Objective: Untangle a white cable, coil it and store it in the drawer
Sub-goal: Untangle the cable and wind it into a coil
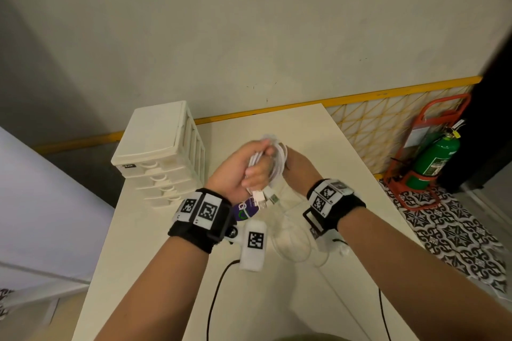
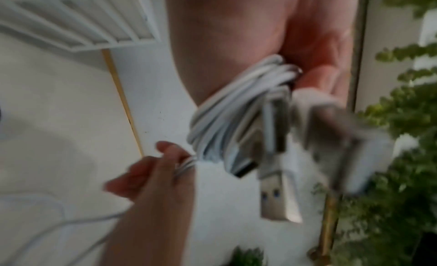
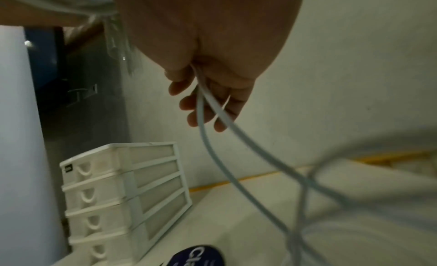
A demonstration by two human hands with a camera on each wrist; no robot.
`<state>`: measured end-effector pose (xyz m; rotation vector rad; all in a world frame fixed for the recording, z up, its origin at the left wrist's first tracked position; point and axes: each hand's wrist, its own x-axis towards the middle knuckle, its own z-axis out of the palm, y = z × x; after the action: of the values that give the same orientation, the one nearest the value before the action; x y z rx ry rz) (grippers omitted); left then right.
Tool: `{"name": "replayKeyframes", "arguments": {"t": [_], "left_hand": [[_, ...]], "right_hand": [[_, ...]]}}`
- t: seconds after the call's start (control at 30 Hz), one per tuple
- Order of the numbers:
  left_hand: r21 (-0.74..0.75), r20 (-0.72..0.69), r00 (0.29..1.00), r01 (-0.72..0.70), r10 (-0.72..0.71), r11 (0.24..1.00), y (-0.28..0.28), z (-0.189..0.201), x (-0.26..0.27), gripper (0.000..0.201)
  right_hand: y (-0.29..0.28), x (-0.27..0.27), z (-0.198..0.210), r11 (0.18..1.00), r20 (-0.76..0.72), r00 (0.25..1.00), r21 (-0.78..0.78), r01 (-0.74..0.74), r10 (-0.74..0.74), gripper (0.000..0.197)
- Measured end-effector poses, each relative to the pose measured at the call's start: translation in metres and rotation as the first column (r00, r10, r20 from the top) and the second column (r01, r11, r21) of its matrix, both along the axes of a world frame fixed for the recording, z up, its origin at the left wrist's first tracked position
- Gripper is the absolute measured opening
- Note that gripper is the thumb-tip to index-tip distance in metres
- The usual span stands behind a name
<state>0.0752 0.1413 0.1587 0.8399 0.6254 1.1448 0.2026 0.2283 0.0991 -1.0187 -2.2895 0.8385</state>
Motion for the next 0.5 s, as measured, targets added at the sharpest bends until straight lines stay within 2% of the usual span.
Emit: {"name": "replayKeyframes", "arguments": {"t": [0.13, 0.2, 0.3, 0.33, 0.4, 0.47, 0.5], "left_hand": [[0.068, 0.336, 0.937, -0.122, 0.093, 0.990, 0.007, 0.011, -0.009, 0.032], [0.110, 0.424, 0.890, -0.235, 0.168, 0.966, 0.013, 0.012, -0.018, 0.031], [0.053, 0.455, 0.777, -0.512, 0.436, 0.857, 0.022, 0.016, -0.034, 0.038], [0.016, 0.437, 0.718, -0.608, 0.542, 0.794, 0.024, 0.019, -0.037, 0.040], [-0.016, 0.313, 0.575, -0.792, 0.756, 0.610, 0.025, 0.021, -0.041, 0.042], [0.073, 0.114, 0.444, -0.896, 0.889, 0.438, 0.025, 0.020, -0.044, 0.040], [0.176, -0.022, 0.391, -0.904, 0.920, 0.389, 0.024, 0.018, -0.045, 0.037]], "right_hand": [[-0.017, -0.003, -0.021, 0.997, -0.002, 1.000, -0.075, -0.021, 0.021, 0.020], [-0.025, -0.004, -0.030, 0.997, 0.010, 0.998, -0.052, -0.054, 0.054, 0.018], [-0.037, -0.004, -0.038, 0.991, 0.053, 0.991, -0.064, -0.118, 0.121, 0.016], [-0.040, -0.004, -0.039, 0.987, 0.076, 0.987, -0.086, -0.134, 0.141, 0.017], [-0.044, -0.004, -0.040, 0.980, 0.118, 0.977, -0.117, -0.164, 0.177, 0.020], [-0.046, -0.005, -0.039, 0.969, 0.134, 0.963, -0.104, -0.223, 0.235, 0.027], [-0.046, -0.005, -0.037, 0.964, 0.125, 0.957, -0.076, -0.254, 0.262, 0.031]]}}
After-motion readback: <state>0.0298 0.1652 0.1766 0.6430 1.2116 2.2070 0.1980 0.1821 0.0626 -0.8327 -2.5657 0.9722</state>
